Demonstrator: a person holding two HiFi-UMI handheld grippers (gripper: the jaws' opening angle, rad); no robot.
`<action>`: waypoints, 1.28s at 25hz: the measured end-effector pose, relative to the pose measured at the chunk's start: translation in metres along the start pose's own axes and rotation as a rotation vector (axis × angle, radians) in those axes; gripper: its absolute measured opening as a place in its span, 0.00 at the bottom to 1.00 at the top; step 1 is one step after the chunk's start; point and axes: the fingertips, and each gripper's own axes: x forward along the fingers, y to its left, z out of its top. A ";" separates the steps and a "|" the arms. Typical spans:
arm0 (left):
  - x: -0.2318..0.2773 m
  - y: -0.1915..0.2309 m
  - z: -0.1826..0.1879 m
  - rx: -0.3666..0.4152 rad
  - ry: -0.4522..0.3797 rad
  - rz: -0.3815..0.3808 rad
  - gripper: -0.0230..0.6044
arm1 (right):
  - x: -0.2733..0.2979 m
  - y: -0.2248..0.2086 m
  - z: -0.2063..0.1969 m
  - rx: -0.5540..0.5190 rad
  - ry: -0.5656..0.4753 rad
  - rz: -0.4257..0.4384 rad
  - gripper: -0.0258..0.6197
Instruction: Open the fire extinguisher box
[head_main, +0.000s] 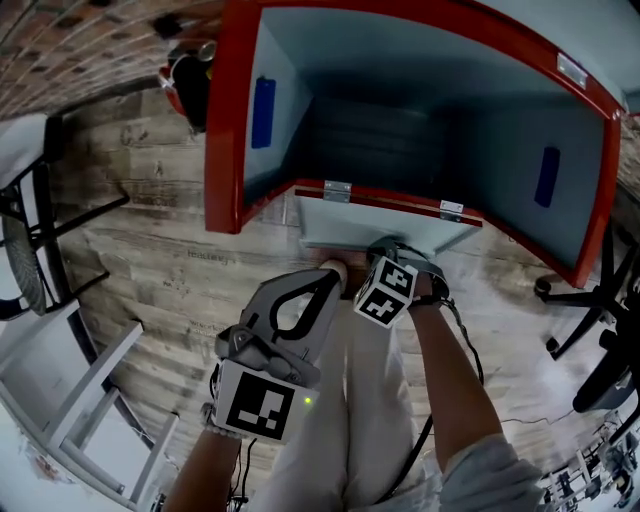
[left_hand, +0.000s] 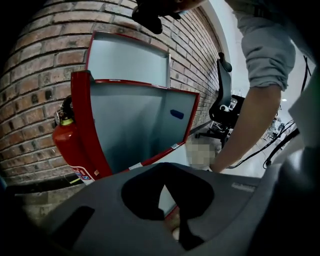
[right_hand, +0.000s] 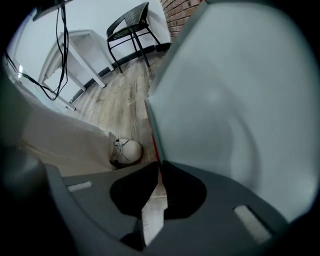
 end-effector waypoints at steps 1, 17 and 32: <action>0.002 0.002 0.002 0.003 -0.005 0.001 0.04 | 0.002 -0.003 0.000 -0.006 -0.001 -0.009 0.08; -0.032 0.000 0.056 0.037 -0.064 0.028 0.04 | -0.115 -0.033 0.011 0.283 -0.177 -0.140 0.05; -0.125 -0.040 0.159 0.105 -0.125 0.040 0.04 | -0.327 0.002 0.037 0.485 -0.458 -0.251 0.05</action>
